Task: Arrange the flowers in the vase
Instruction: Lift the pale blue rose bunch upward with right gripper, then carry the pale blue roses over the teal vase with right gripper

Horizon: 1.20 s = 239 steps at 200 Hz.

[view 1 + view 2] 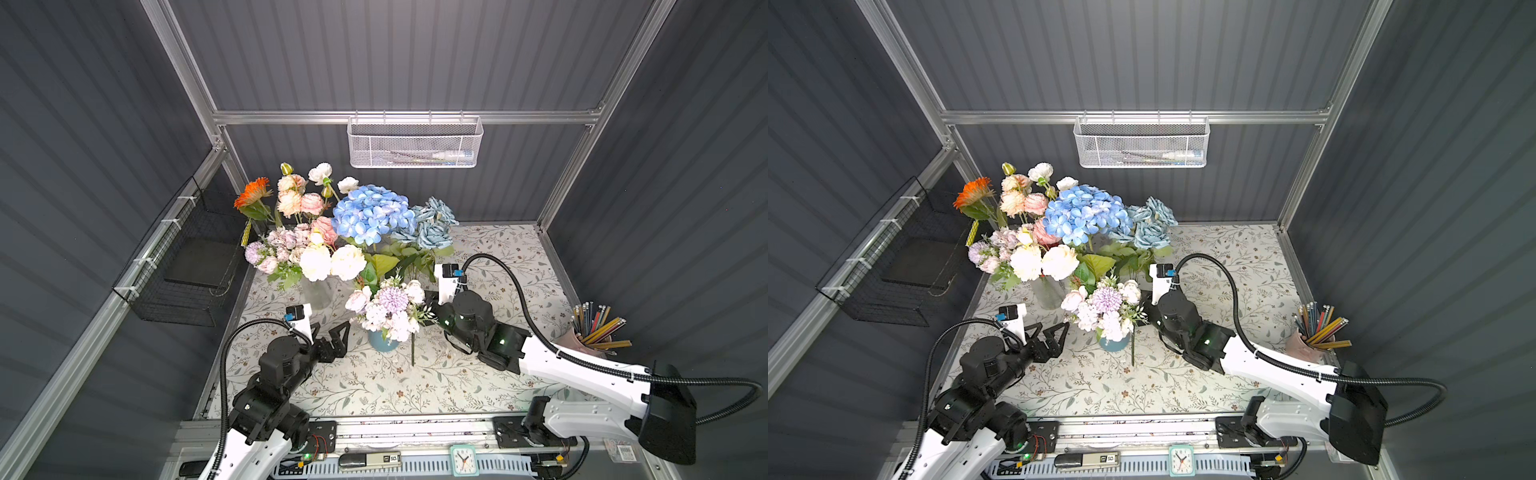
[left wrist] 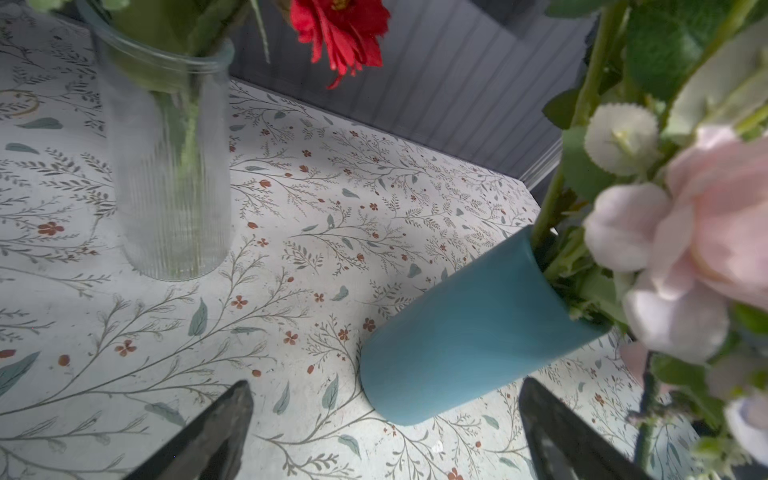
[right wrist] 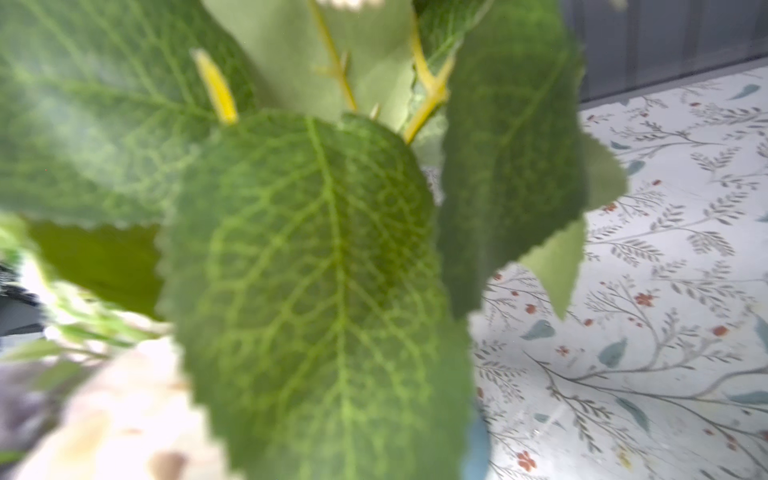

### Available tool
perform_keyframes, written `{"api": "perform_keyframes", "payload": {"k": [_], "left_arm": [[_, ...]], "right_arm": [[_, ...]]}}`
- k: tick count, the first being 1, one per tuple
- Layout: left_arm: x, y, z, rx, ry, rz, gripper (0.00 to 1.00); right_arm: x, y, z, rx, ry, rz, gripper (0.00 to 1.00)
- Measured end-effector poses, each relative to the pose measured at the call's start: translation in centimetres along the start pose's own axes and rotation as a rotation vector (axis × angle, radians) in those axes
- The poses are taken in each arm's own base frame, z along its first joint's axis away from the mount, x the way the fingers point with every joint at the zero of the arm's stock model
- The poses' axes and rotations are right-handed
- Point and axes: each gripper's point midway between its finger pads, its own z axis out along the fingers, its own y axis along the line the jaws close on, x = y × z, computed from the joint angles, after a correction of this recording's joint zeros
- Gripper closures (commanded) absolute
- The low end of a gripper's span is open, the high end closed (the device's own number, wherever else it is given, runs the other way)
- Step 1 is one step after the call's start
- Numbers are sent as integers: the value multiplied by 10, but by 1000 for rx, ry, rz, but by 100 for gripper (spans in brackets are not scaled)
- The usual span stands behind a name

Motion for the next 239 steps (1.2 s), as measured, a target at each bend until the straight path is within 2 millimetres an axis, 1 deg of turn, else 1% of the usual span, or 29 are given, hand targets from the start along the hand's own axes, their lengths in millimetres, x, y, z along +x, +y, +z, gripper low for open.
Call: {"api": "perform_keyframes", "payload": {"k": [21,55,74,104,128,144,162,179,219,229,239], "left_arm": [[-1,3,8,-24,3,-24,0],[3,4,28,-44,41,-31,0],[3,2,35,-42,50,-28,0],[-1,-1,39,-30,39,-14,0],[-10,-6,38,-16,13,-11,0],[-12,-7,38,-14,6,-8,0],[-12,-5,39,-24,3,-7,0],[-12,-3,40,-38,4,-3,0],[-16,-2,45,-60,7,9,0],[-17,-2,47,-62,11,9,0],[-17,-2,50,-64,15,9,0]], "right_arm": [[-2,14,-3,-27,-34,34,100],[-3,41,-8,-78,-99,51,100],[-2,46,-6,-87,-128,54,100],[-4,33,-9,-45,-186,20,100],[-12,21,-20,-7,-245,-35,100],[-26,19,-31,7,-293,-66,100],[-45,16,-46,13,-362,-79,100],[-63,7,-58,37,-424,-90,100],[-100,-27,-69,115,-550,-100,100],[-107,-33,-71,128,-580,-102,100],[-114,-34,-73,127,-608,-106,100]]}}
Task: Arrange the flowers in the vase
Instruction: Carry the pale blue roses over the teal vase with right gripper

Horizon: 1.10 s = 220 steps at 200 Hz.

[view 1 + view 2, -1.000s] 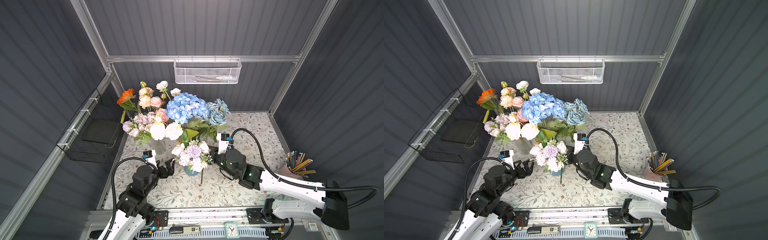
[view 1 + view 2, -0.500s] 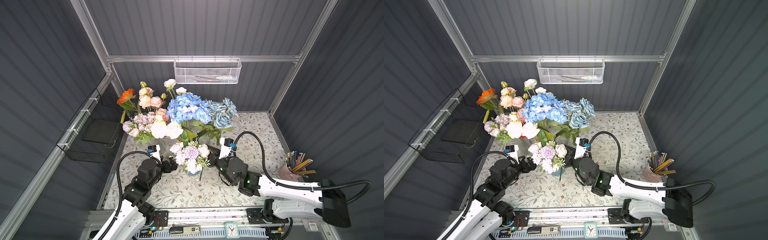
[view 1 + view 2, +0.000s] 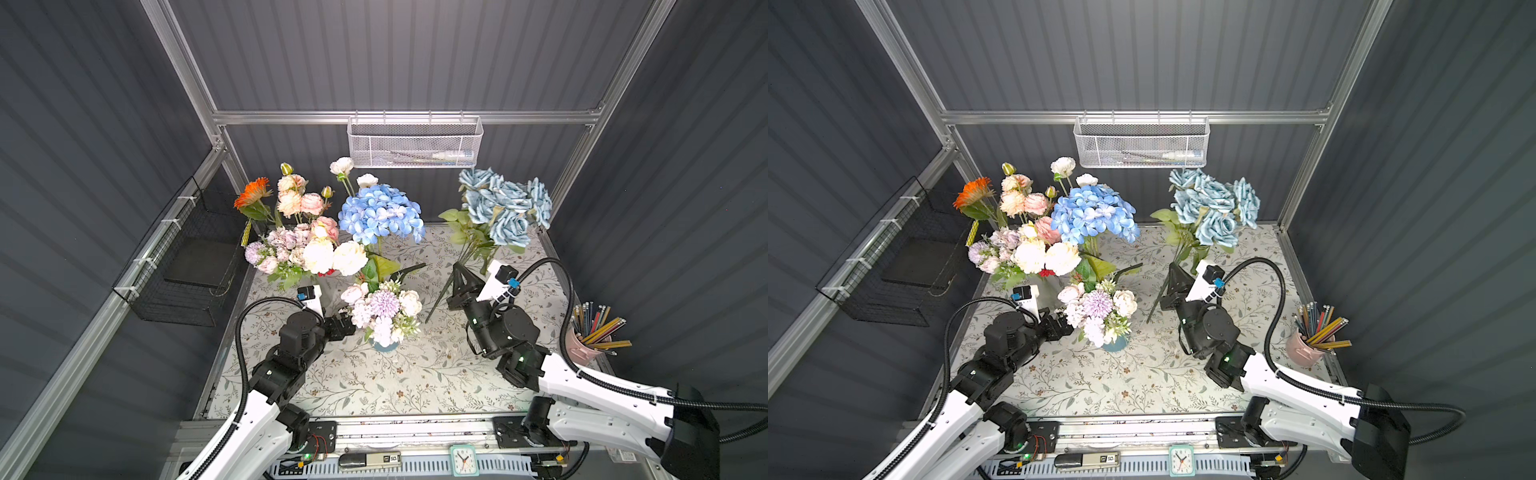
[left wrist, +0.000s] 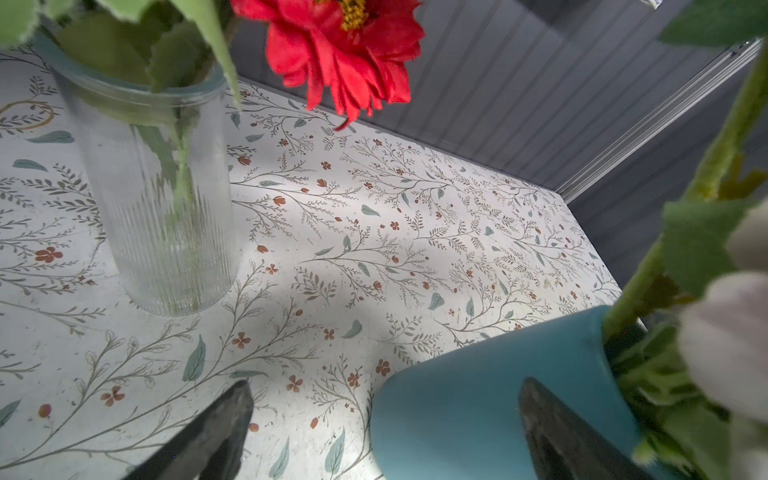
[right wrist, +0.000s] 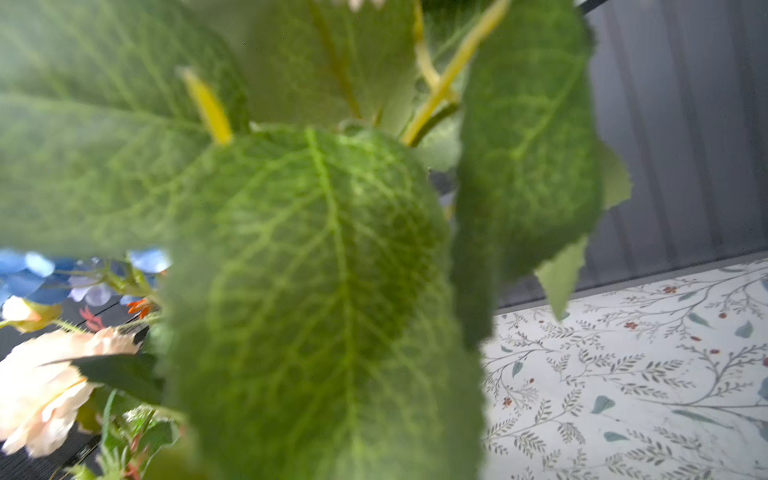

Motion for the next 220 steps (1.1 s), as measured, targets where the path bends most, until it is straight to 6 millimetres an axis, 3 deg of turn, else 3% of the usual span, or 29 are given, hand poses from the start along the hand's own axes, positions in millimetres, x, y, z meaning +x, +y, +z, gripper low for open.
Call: {"api": "perform_keyframes", "payload": {"k": [29,138,220], "left_arm": [[-2,-2,5,-2,4,1,0],[-10,-4,5,-5,-8,41,0],[-9,-4,6,-6,-3,41,0]], "right_arm": [[-10,8,6,-38,-69,15,100],[-9,36,10,-239,-188,252,100],[-18,53,7,-303,-212,289,100]]}}
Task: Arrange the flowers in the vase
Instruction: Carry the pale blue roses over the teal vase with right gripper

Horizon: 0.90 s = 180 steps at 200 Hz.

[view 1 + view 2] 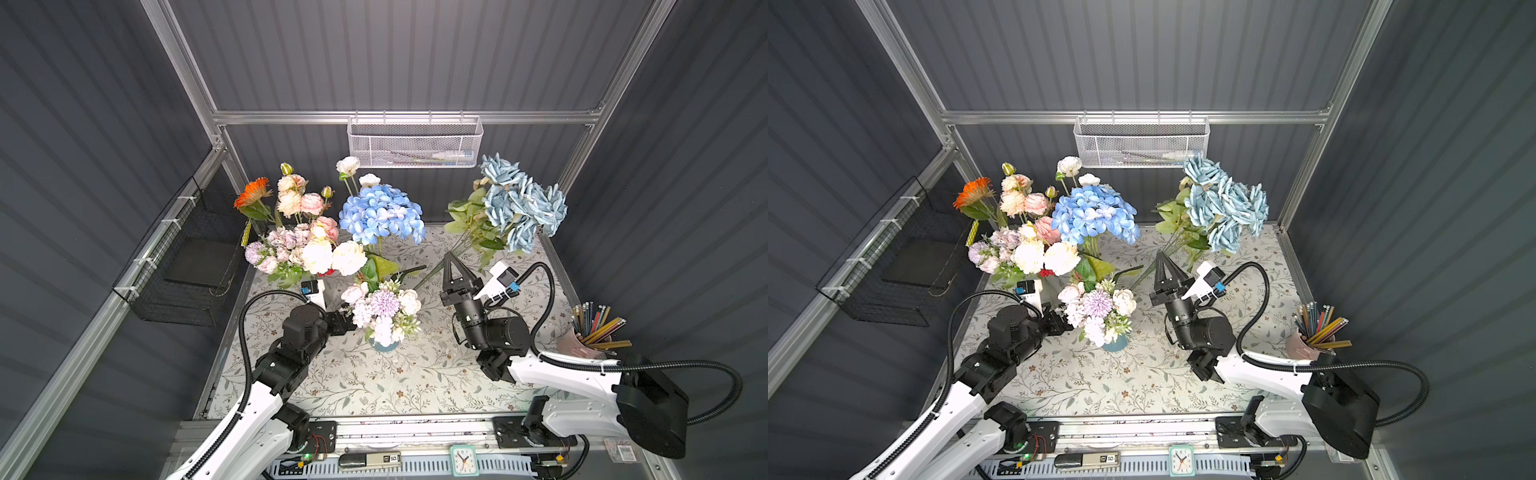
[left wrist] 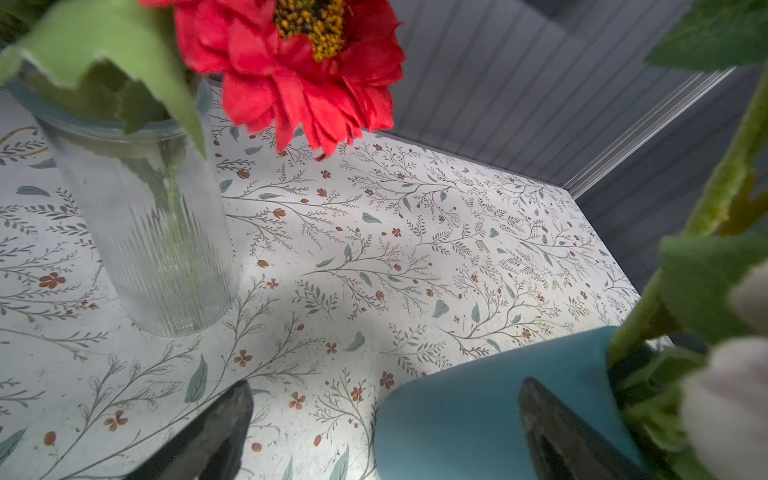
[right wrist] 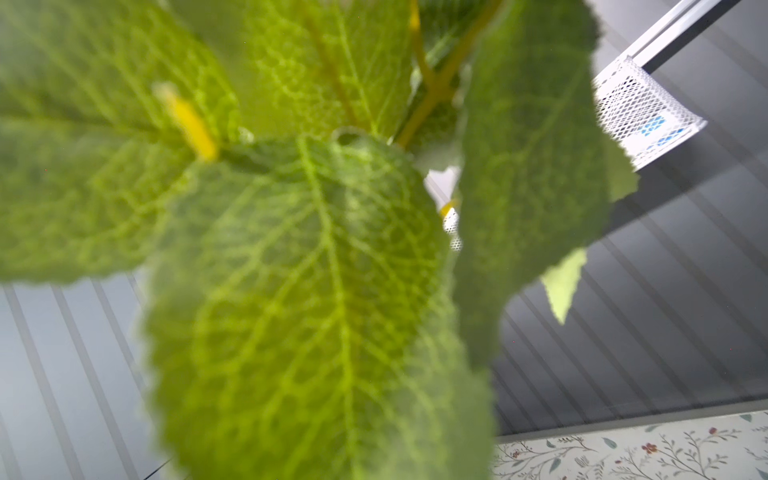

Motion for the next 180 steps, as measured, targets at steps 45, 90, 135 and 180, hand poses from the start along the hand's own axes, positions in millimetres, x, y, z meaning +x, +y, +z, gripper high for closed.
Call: {"api": "perform_keyframes", "payload": {"k": [45,90,135,180], "left_arm": [[-1,-1,0,3,-5,-1,0],[-4,-2,-3,9,-18,-2,0],[-4,-2,-3,9,-17,-2,0],[-4,-2,-3,10,-20,-3,0]], "right_arm": [[47,-12,7,25,85,-90,100],[80,-4,2,-7,156,-219,100],[97,-1,-2,-39,189,-271,100],[104,0,-8,-64,204,-296,100]]}}
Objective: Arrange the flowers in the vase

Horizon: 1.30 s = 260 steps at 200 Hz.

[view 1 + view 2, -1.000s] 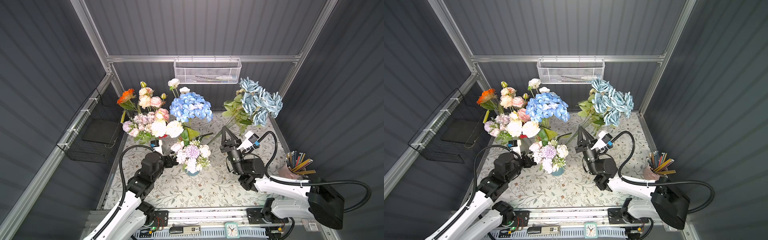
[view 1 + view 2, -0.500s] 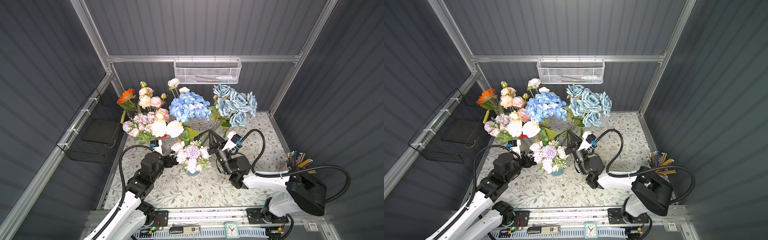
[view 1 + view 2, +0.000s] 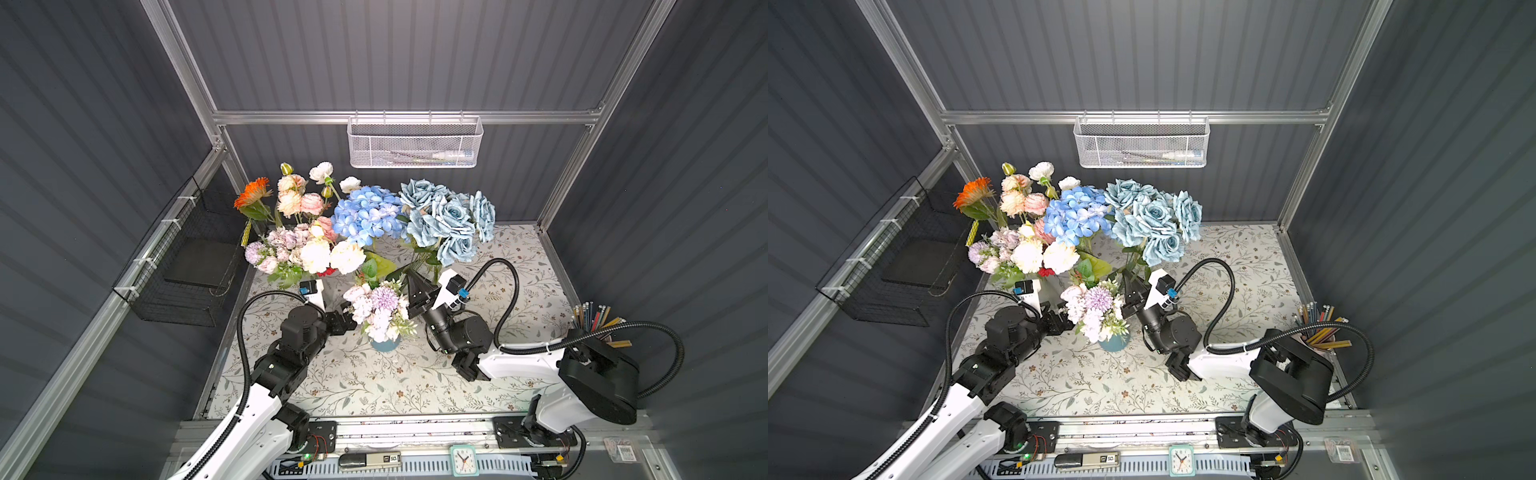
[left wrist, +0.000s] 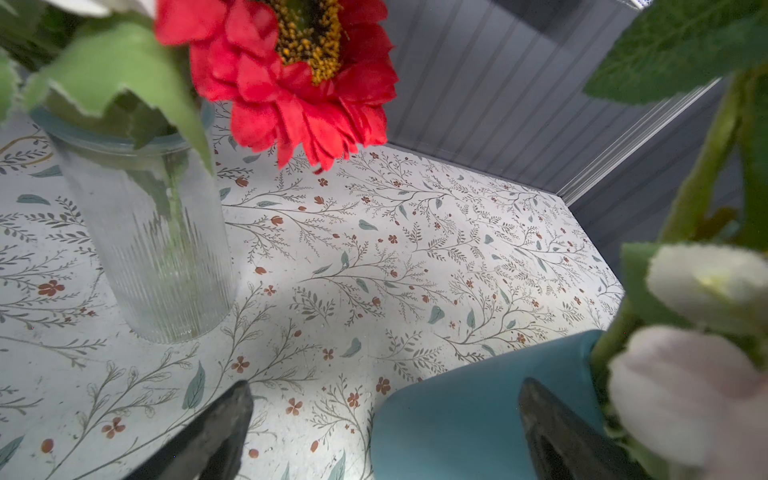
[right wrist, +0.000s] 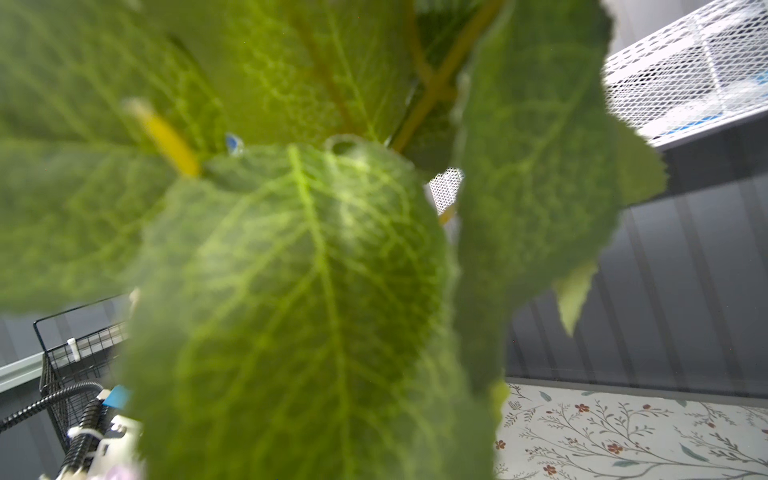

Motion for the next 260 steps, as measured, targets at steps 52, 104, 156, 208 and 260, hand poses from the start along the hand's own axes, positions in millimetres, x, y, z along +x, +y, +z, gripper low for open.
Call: {"api": "perform_keyframes", "payload": {"k": [52,104,156,208,260], "left_arm": [[0,0,0,0,0,0,0],[-2,-1,-2,4,-7,-1,0],[-4,-4,-5,21,-16,-2,0],[13,-10,-8,84,27,7,0],[48,3,-13,93,67,30,0]], "right_arm": [[4,2,-6,-28,9,-9,99],[6,-7,-2,-119,105,27,95],[16,-3,-3,-176,154,73,97],[13,-2,-6,-155,188,80,99],[8,-4,-5,-105,241,69,100]]}}
